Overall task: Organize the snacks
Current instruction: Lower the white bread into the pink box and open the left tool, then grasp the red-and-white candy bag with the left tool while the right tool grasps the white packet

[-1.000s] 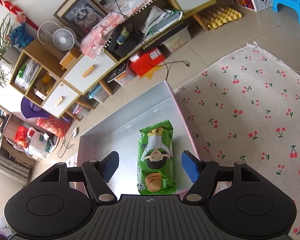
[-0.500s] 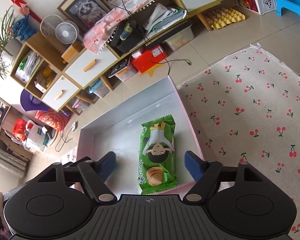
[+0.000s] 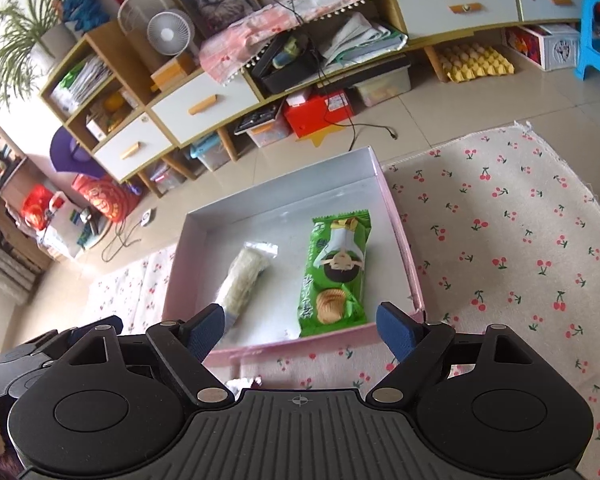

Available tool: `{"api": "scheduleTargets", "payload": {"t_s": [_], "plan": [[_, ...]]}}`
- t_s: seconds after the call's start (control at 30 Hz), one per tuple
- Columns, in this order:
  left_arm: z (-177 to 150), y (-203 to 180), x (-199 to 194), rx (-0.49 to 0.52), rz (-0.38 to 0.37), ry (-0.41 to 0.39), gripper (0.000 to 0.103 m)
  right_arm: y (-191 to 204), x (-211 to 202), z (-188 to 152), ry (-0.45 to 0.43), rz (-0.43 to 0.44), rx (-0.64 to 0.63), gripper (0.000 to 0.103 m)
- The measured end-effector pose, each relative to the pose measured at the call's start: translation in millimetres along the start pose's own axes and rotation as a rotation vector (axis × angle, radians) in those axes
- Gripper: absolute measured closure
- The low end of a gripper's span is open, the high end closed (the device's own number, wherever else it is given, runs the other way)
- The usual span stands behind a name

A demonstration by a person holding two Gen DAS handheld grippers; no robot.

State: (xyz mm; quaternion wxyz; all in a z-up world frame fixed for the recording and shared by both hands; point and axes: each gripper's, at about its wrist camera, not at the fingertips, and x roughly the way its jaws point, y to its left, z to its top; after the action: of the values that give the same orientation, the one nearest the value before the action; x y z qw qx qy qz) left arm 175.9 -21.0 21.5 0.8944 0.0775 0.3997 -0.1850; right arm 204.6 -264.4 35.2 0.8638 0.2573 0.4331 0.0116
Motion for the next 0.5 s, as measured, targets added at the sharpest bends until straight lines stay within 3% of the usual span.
{"api": "scheduleTargets", "payload": {"t_s": [0.23,0.5], "plan": [[-16.5,5.1,-19.6,-0.020,-0.003,0.012,0.007,10.1,-23.1,-15.6,0.012,0.000,-0.036,0.013],[-41.7,11.0,-40.7,-0.009,0.048,0.038,0.003,23.8,-34.3,-38.8,0.056,-0.031,-0.118,0.013]]}}
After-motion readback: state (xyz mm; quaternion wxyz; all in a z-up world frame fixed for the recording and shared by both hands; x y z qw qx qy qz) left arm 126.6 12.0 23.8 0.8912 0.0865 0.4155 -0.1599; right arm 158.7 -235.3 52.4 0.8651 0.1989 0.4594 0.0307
